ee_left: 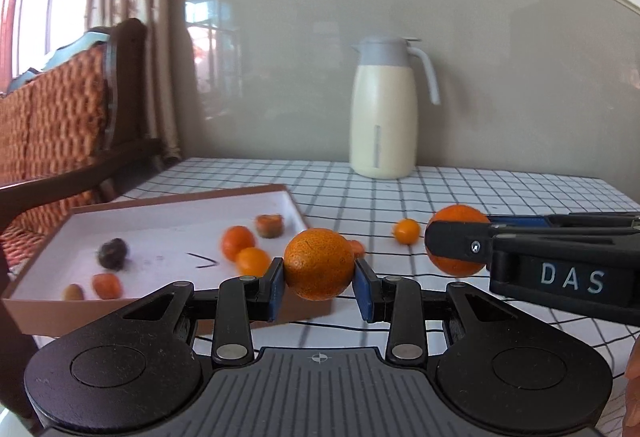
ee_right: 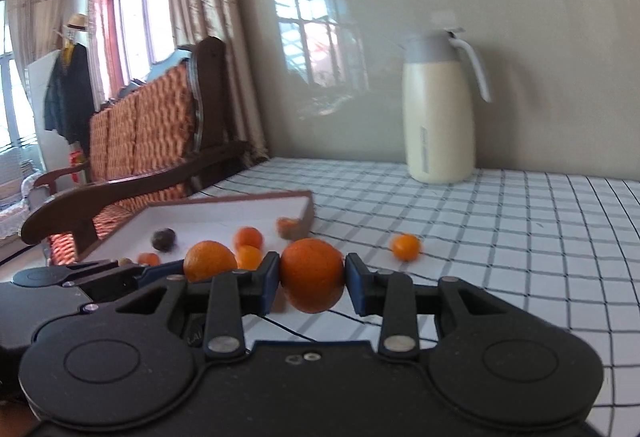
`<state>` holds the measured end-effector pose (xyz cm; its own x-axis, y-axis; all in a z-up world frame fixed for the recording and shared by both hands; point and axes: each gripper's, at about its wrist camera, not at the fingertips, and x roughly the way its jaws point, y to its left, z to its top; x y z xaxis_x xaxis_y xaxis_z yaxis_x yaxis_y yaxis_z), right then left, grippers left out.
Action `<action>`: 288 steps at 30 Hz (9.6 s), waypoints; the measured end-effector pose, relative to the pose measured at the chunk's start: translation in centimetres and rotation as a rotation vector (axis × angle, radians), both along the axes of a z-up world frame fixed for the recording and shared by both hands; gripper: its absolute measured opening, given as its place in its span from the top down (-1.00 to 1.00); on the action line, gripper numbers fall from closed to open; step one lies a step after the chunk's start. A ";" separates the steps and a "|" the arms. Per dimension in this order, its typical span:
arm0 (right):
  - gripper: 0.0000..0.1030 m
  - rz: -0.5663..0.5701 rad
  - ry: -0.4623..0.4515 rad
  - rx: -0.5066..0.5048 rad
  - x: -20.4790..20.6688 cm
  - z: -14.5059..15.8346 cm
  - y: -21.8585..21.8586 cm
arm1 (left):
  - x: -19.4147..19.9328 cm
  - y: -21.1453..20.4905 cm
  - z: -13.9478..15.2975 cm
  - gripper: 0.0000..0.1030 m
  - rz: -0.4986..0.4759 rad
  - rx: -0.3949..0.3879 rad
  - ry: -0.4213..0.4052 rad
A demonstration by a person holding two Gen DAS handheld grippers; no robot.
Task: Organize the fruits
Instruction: 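Lift both held oranges and carry them over the white box, then open both tools to drop the two oranges into the box, then move both open tools away from the box back to the table, then grasp the cut carrot piece with the left tool while the right tool grasps an orange, then lift the carrot piece and orange and carry both over the white box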
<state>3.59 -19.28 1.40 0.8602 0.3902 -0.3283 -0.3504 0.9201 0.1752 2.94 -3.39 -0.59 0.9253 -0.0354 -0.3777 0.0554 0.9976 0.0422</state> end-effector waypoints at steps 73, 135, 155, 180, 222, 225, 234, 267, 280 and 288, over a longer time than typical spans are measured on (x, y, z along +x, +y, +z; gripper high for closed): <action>-0.76 -0.018 0.028 0.009 16.3 -1.6 13.0 | 15.4 20.0 -1.3 -0.22 0.452 -0.032 0.070; -0.35 -0.415 0.109 0.076 7.9 -3.2 -10.5 | 9.5 -8.2 -3.1 -0.43 -0.081 0.079 0.084; -0.02 -0.374 0.123 0.076 8.4 -3.9 -10.0 | 12.8 -9.3 -4.7 -0.24 0.082 0.113 0.089; -0.03 -0.497 0.118 0.056 7.3 -4.3 -12.7 | 15.3 -10.1 -4.7 -0.26 0.146 0.115 0.180; -0.06 -0.320 0.188 0.072 11.1 -5.2 -9.5 | 12.0 -9.1 -4.7 0.45 -0.063 0.038 0.175; 0.01 -0.253 0.202 0.043 12.6 -5.5 -7.5 | 11.5 -8.6 -4.6 0.45 -0.068 0.015 0.178; 0.25 -0.166 0.263 0.022 16.9 -5.9 -3.9 | 10.6 -7.9 -4.7 0.45 -0.084 0.002 0.175; 0.52 -0.172 0.268 -0.054 13.8 -6.4 -5.2 | 11.2 -9.0 -5.4 0.43 -0.065 0.064 0.168; 0.52 -0.198 0.245 -0.046 12.8 -5.8 -6.2 | 11.7 -9.0 -5.6 0.44 -0.063 0.031 0.168; 0.52 -0.212 0.234 -0.069 10.5 -5.5 -7.1 | 11.1 -9.0 -5.6 0.44 -0.075 0.024 0.173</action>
<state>14.08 -26.42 -4.11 0.8179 0.1804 -0.5463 -0.1076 0.9808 0.1628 14.03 -12.43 -6.18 0.8413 -0.0913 -0.5328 0.1384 0.9892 0.0492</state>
